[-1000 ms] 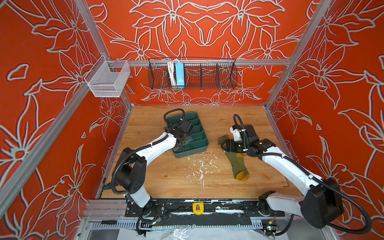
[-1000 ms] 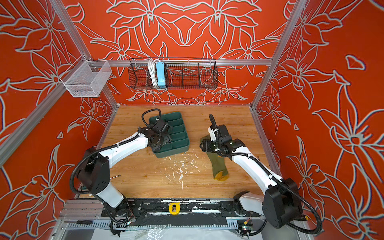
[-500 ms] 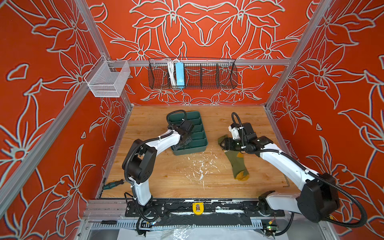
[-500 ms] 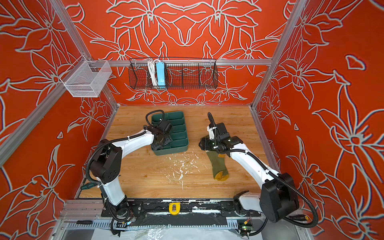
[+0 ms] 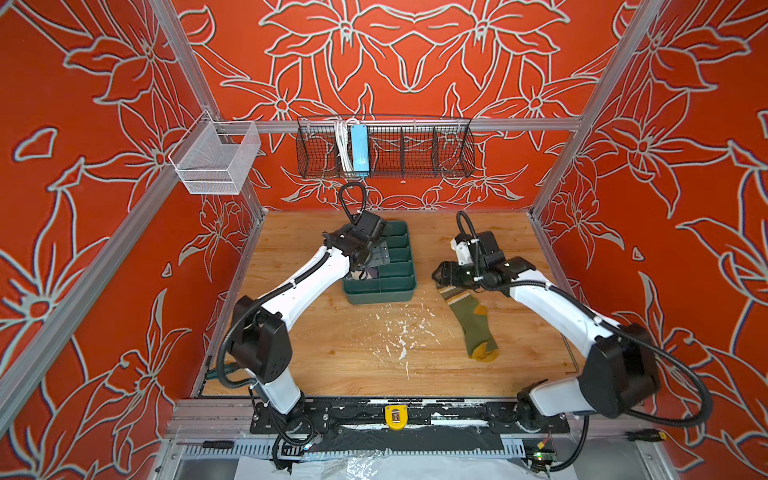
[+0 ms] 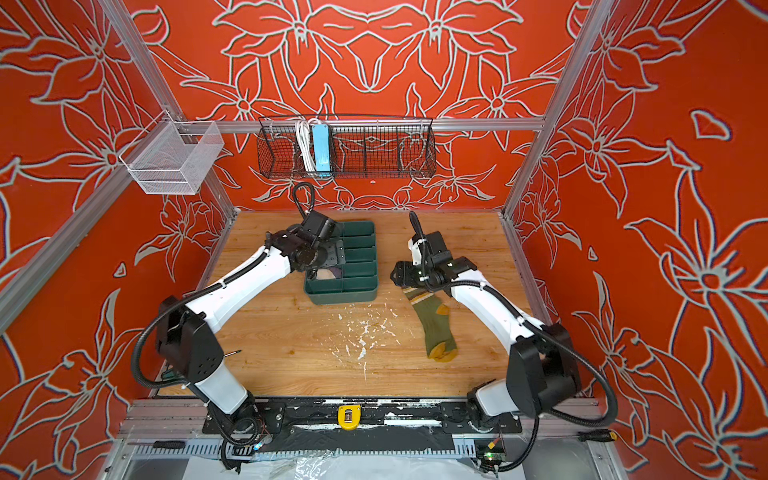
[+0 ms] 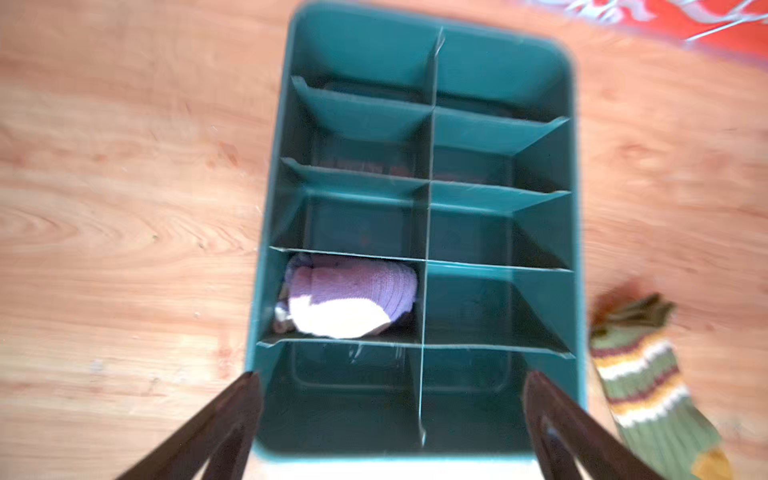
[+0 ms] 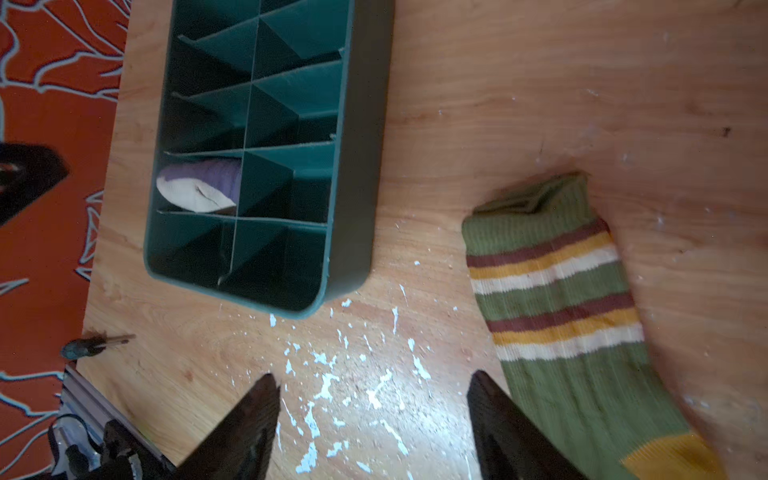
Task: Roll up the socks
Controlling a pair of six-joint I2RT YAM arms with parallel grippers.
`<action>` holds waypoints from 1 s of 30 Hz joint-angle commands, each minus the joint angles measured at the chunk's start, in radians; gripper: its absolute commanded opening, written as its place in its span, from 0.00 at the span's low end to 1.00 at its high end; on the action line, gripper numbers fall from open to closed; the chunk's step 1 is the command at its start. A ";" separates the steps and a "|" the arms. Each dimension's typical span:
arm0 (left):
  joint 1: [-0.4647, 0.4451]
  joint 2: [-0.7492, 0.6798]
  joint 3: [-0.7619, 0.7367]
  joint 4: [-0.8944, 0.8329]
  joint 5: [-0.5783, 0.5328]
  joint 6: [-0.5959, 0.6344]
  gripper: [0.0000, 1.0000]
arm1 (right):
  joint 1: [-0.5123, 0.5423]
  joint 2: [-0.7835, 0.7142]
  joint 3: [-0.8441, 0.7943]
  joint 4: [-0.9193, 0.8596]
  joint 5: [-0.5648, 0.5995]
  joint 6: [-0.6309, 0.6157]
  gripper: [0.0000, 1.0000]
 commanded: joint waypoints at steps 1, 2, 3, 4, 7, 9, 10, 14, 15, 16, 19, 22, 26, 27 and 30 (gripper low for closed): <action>0.000 -0.139 -0.050 0.072 0.058 0.154 0.98 | 0.019 0.092 0.099 0.019 -0.006 0.036 0.72; 0.000 -0.181 -0.081 0.113 0.092 0.190 0.98 | 0.029 0.124 0.133 0.008 0.004 0.036 0.72; 0.000 -0.229 -0.119 0.153 0.105 0.205 0.98 | 0.043 0.156 0.167 0.002 0.023 0.036 0.71; 0.002 -0.279 -0.158 0.185 0.101 0.203 0.98 | 0.056 0.191 0.195 -0.002 0.047 0.037 0.70; 0.028 -0.409 -0.287 0.261 0.125 0.180 0.98 | 0.085 0.289 0.270 -0.023 0.099 0.055 0.66; 0.039 -0.475 -0.365 0.292 0.139 0.184 0.98 | 0.104 0.355 0.316 -0.049 0.132 0.069 0.63; 0.043 -0.503 -0.399 0.299 0.148 0.191 0.98 | 0.117 0.385 0.343 -0.059 0.147 0.070 0.61; 0.058 -0.560 -0.516 0.347 0.208 0.185 0.98 | 0.164 0.484 0.441 -0.161 0.235 0.080 0.46; 0.058 -0.561 -0.539 0.364 0.234 0.177 0.98 | 0.172 0.500 0.452 -0.177 0.258 0.092 0.42; 0.058 -0.559 -0.553 0.372 0.259 0.170 0.98 | 0.176 0.509 0.452 -0.178 0.273 0.106 0.38; 0.058 -0.546 -0.579 0.392 0.311 0.154 0.98 | 0.185 0.523 0.451 -0.163 0.312 0.154 0.25; 0.058 -0.544 -0.579 0.394 0.345 0.185 0.98 | 0.189 0.522 0.446 -0.131 0.345 0.192 0.10; 0.058 -0.556 -0.539 0.306 0.334 0.237 0.98 | 0.188 0.536 0.458 -0.068 0.375 0.201 0.05; 0.058 -0.564 -0.534 0.284 0.325 0.249 0.98 | 0.186 0.554 0.479 -0.061 0.386 0.198 0.04; 0.058 -0.620 -0.540 0.252 0.296 0.258 0.98 | 0.180 0.644 0.611 -0.098 0.383 0.168 0.04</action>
